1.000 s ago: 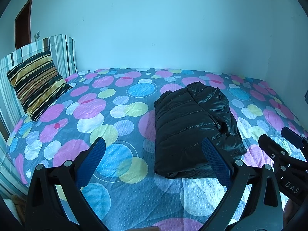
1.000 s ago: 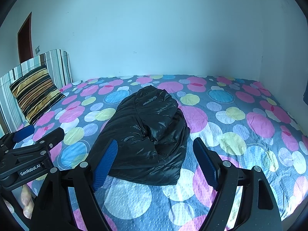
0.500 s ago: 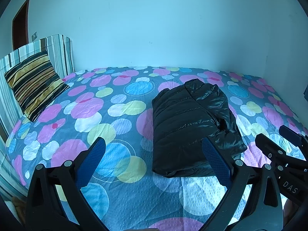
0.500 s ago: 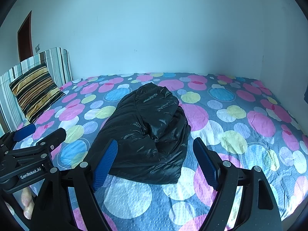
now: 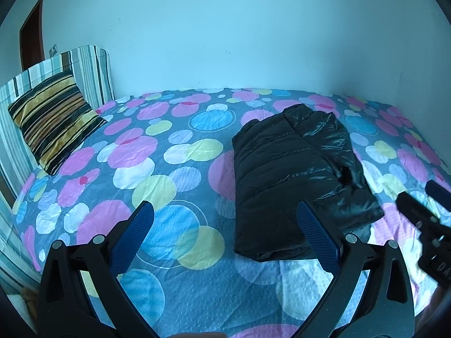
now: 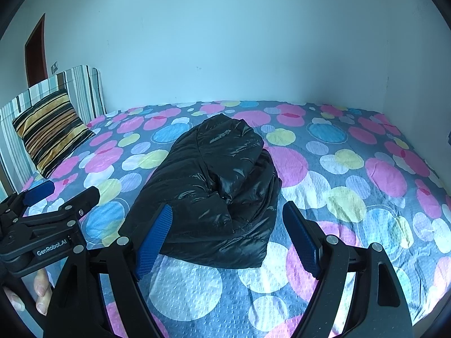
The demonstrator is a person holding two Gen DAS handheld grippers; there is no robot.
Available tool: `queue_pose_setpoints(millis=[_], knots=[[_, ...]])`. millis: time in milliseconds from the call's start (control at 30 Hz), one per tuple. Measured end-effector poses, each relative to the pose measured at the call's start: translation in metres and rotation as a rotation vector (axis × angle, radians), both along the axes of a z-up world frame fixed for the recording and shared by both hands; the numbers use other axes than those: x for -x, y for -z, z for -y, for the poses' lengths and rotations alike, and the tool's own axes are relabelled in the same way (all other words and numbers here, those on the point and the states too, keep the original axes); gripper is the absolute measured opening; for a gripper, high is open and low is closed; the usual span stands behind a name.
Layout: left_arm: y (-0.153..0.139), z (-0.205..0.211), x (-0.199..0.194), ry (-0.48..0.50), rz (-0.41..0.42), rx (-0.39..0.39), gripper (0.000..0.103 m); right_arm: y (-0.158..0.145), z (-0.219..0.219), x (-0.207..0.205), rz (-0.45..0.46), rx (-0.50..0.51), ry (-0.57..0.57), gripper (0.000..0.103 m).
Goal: Fold large clothes
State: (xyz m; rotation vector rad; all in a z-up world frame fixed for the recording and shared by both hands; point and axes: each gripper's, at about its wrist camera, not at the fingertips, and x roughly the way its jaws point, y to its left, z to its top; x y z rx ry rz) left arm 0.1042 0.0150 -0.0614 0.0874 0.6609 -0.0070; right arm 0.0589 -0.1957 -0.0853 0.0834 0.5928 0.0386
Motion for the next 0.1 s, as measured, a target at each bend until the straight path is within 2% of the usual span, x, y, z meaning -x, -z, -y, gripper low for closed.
queue_pose_setpoints(millis=[100], knots=[[0.0081, -0.0079, -0.0114, -0.018, -0.02, -0.014, 0.101, 0.0017, 0.0091, -0.0039, 0.0, -0.008, 0.015, 0.079]])
